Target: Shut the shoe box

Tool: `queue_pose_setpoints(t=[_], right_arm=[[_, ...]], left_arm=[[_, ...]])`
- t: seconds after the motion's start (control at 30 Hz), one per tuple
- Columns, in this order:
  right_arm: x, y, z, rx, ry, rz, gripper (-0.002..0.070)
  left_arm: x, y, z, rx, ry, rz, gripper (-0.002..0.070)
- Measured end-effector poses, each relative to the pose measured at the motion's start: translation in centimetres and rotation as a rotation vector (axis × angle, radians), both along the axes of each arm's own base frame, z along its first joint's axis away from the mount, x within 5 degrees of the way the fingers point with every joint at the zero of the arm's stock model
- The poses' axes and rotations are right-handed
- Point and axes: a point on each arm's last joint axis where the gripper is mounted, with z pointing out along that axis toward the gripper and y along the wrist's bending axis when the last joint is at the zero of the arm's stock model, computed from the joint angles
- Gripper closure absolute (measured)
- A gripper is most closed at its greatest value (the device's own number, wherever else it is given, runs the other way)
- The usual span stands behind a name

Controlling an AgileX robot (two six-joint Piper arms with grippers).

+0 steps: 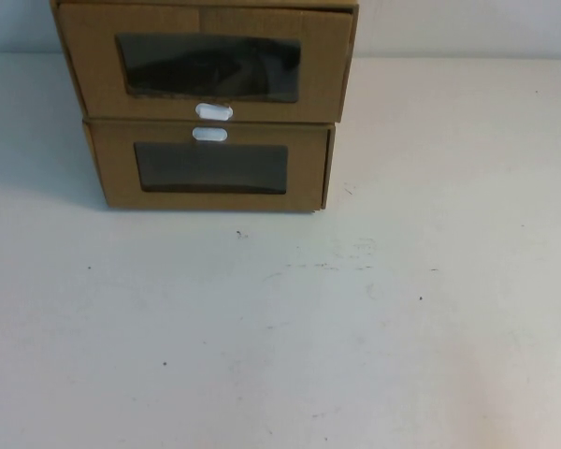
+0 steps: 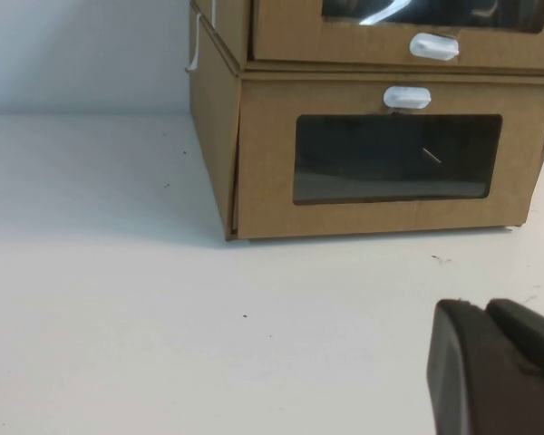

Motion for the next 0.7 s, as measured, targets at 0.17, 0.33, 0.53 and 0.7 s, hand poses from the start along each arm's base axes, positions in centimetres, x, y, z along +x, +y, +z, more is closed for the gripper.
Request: queue_pose_setpoints(t=[0.17, 0.33, 0.53, 0.7], right_arm=[[-0.1, 0.2, -1.1, -0.063, 0.074, 0.028, 0.0687], [0.0, 0.3, -0.6, -0.085, 0.007, 0.026, 0.0687], [0.1, -0.1, -0.1, -0.096, -0.101, -0.086, 0.0687], [0.3, 0.0, -1.6, -0.075, -0.084, -0.079, 0.0687]], left_arm=[[0.0, 0.0, 0.0, -0.002, 0.000, 0.000, 0.0677], [0.0, 0.0, 0.0, -0.002, 0.000, 0.000, 0.0677], [0.0, 0.0, 0.0, -0.002, 0.000, 0.000, 0.0677], [0.0, 0.0, 0.0, -0.002, 0.000, 0.000, 0.0677]])
